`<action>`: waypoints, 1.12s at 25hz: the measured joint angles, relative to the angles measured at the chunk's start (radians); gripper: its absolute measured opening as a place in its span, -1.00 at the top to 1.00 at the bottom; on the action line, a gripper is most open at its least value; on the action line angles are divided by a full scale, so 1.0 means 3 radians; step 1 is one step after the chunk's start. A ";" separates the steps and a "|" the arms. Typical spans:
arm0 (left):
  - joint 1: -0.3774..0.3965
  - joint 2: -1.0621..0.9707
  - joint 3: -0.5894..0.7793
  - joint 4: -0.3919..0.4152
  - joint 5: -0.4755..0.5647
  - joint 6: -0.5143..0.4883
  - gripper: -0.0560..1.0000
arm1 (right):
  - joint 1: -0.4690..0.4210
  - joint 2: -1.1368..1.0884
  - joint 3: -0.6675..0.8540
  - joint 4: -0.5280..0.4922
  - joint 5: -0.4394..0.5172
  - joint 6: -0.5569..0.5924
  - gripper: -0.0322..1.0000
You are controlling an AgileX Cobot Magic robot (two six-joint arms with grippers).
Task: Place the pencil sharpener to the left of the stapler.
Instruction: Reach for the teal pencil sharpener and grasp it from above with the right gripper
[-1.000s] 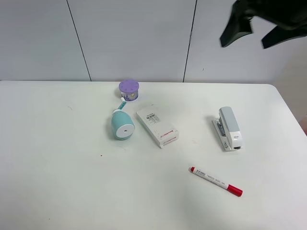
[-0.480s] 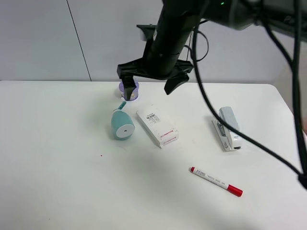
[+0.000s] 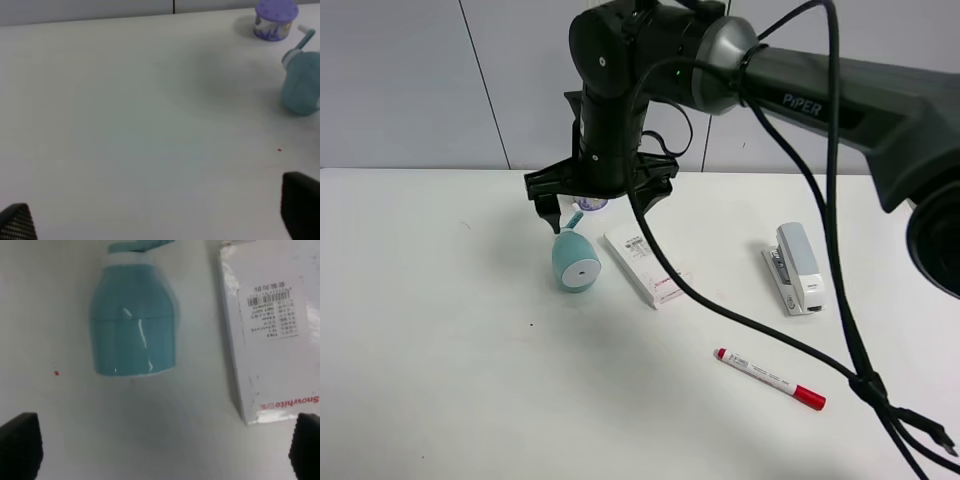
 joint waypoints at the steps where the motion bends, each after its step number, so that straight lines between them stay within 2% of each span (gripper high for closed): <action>1: 0.0000 0.0000 0.0000 0.0000 0.0000 0.0000 -0.98 | 0.0000 0.0043 0.0000 -0.0005 -0.0024 0.0009 -0.98; 17: 0.0000 0.0000 0.0000 0.0054 0.0000 -0.0003 -0.98 | 0.0000 0.0472 0.0000 0.0126 -0.0743 0.0063 -0.98; 28: 0.0000 0.0000 0.0000 0.0058 0.0000 -0.0001 -0.99 | 0.0000 0.0660 -0.0002 0.0126 -0.0927 0.0088 -0.98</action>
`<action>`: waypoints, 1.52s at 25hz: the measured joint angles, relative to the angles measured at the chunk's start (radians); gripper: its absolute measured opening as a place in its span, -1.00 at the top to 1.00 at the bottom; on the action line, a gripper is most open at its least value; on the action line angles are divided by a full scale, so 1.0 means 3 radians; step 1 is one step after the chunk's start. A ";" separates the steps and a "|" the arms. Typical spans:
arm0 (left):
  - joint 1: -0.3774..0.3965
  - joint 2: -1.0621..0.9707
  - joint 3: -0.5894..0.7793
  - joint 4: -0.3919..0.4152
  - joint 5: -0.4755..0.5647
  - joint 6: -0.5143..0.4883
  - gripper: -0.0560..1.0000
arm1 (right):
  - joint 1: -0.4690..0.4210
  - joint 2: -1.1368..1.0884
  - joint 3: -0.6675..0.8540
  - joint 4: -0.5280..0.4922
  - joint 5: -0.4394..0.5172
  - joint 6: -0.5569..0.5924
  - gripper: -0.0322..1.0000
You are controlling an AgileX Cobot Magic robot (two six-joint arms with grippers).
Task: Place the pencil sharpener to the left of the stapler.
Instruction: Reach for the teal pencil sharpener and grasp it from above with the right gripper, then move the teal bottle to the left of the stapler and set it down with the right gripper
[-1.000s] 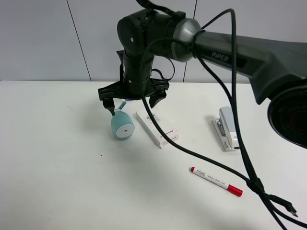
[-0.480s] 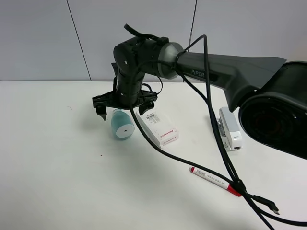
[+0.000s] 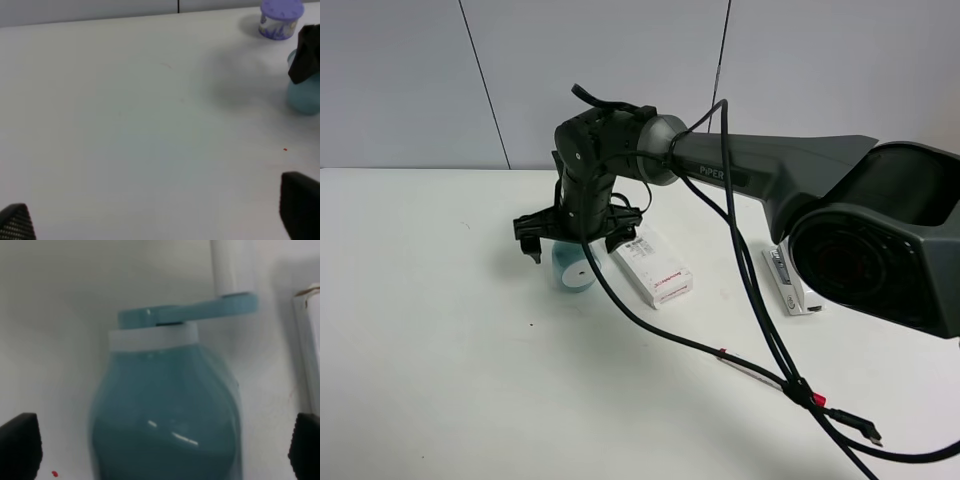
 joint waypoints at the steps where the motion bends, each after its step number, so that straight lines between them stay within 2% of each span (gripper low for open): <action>1: 0.0000 0.0000 0.0000 0.0000 0.0000 0.0000 -0.99 | 0.0000 0.0000 0.0000 0.0000 -0.0034 0.0000 -0.98; 12: 0.0000 0.0000 0.0000 0.0003 0.0000 0.0000 -0.99 | 0.0000 0.0138 0.0000 0.0096 -0.0113 -0.0042 -0.93; 15: 0.0000 0.0000 0.0000 0.0003 0.0000 0.0000 -0.99 | 0.0000 0.0138 0.0000 0.0110 -0.0113 -0.0059 -0.75; 18: 0.0000 0.0000 0.0000 0.0003 0.0000 0.0000 -0.99 | 0.0000 0.0138 0.0000 0.0101 -0.0082 -0.0101 -0.34; 27: 0.0000 0.0000 0.0000 0.0003 0.0000 0.0000 -0.99 | 0.0000 0.0138 -0.0005 0.0103 -0.0077 -0.0356 -0.35; 29: 0.0000 0.0000 0.0000 0.0003 0.0000 0.0000 -0.99 | 0.0000 0.0138 -0.0060 0.0106 0.0061 -0.0469 -0.35; 35: 0.0000 0.0000 0.0000 0.0003 0.0000 -0.0003 -0.99 | 0.0000 0.0126 -0.0690 0.0144 0.0991 -0.0741 -0.35; 38: 0.0000 0.0000 0.0000 0.0003 0.0000 -0.0003 -0.99 | 0.0000 0.0033 -0.0947 0.0207 0.1062 -0.0883 -0.34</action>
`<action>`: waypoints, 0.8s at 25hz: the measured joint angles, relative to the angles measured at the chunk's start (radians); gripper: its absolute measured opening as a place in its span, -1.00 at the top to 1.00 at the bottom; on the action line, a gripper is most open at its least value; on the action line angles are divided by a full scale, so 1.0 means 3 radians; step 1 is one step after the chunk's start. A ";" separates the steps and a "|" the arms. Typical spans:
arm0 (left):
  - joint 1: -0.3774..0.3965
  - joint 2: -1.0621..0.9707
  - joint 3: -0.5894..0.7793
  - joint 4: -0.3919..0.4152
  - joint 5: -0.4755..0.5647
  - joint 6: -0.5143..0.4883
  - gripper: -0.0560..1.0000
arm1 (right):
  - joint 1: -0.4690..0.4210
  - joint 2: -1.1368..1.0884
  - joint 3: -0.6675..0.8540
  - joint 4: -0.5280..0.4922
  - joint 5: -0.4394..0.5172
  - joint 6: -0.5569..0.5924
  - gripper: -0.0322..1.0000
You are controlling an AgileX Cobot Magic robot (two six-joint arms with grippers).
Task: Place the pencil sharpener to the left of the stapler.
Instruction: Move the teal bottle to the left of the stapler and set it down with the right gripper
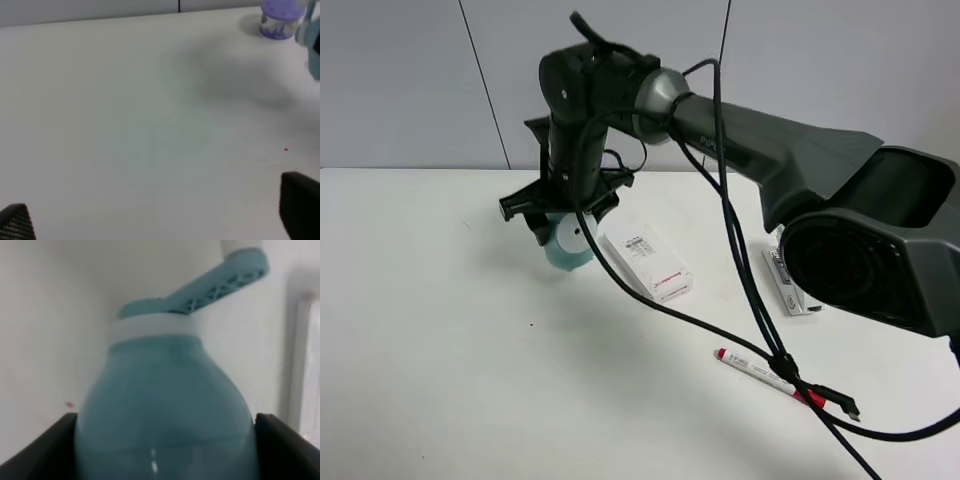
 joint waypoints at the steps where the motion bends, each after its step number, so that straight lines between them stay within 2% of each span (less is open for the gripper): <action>1: 0.0000 0.0000 0.0000 0.0001 0.0000 0.0000 -0.99 | 0.0000 -0.0052 -0.0042 0.0042 0.0000 -0.0028 -0.34; 4: 0.0000 0.0000 0.0000 0.0001 0.0000 0.0000 -0.99 | 0.0000 -0.0218 -0.0088 0.0153 0.0021 -0.0082 -0.34; 11: 0.0000 0.0000 0.0000 0.0001 0.0000 0.0003 -0.99 | 0.0000 -0.0392 -0.0088 0.0166 0.0067 -0.0356 -0.34; 14: 0.0000 0.0000 0.0000 0.0001 0.0000 0.0003 -0.99 | -0.0008 -0.0396 -0.0088 0.0180 0.0074 -0.0575 -0.34; 20: 0.0000 0.0000 0.0000 0.0001 0.0000 0.0001 -0.99 | -0.0202 -0.0452 -0.0088 0.0202 0.0079 -0.0758 -0.34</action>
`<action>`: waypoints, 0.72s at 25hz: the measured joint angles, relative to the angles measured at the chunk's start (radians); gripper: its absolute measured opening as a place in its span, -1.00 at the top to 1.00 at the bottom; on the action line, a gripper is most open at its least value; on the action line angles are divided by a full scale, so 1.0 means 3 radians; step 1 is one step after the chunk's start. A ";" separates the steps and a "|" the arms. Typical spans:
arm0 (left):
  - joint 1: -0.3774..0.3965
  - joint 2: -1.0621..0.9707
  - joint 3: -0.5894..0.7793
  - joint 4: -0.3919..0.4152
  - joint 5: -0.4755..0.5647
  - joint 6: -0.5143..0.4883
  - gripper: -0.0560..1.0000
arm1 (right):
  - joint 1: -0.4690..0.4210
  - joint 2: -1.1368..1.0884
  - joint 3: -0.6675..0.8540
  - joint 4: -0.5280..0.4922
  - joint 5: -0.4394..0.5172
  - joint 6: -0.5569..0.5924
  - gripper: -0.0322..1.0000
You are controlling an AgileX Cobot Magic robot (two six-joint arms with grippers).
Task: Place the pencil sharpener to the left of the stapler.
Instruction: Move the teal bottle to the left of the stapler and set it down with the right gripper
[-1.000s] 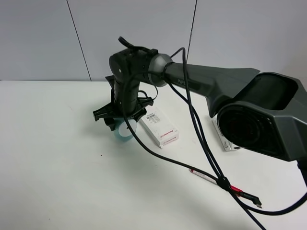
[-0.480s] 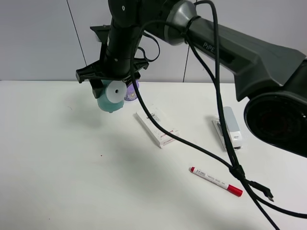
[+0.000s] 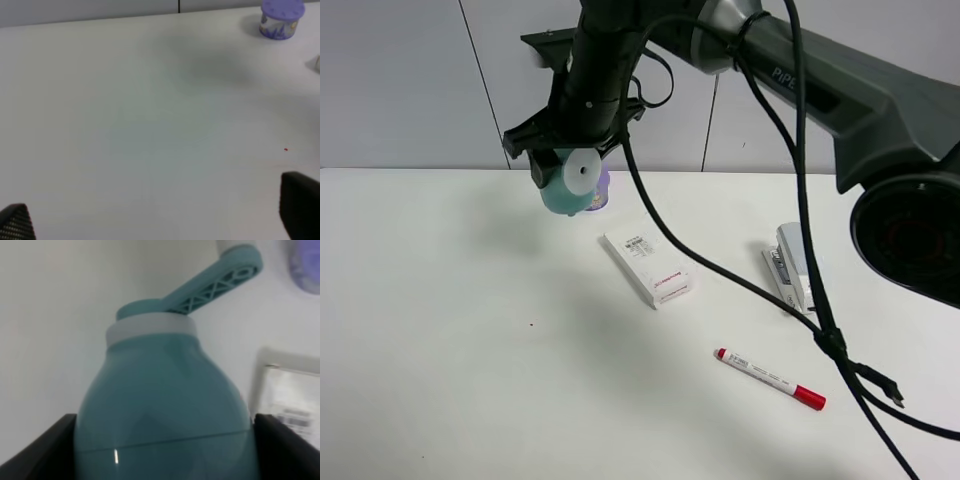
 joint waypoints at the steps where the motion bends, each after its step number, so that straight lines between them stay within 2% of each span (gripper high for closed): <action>1: 0.0000 0.0000 0.0000 0.0000 0.0000 0.0000 -0.99 | -0.0039 -0.0032 0.0000 0.0000 0.0000 -0.0043 -0.34; 6: 0.0000 0.0000 0.0000 0.0000 0.0000 0.0000 -0.99 | -0.0256 -0.0287 0.0087 0.0004 -0.0001 -0.0267 -0.34; 11: 0.0000 0.0000 0.0000 0.0000 0.0000 0.0000 -0.99 | -0.0521 -0.0576 0.0538 -0.0011 -0.0004 -0.0330 -0.34; 12: 0.0000 0.0000 0.0000 0.0000 0.0000 0.0000 -0.99 | -0.0649 -0.0745 0.0864 -0.0060 -0.0004 -0.0330 -0.34; 18: 0.0000 0.0000 0.0000 0.0000 0.0000 0.0000 -0.99 | -0.0891 -0.1192 0.1749 -0.0176 -0.0008 -0.0427 -0.34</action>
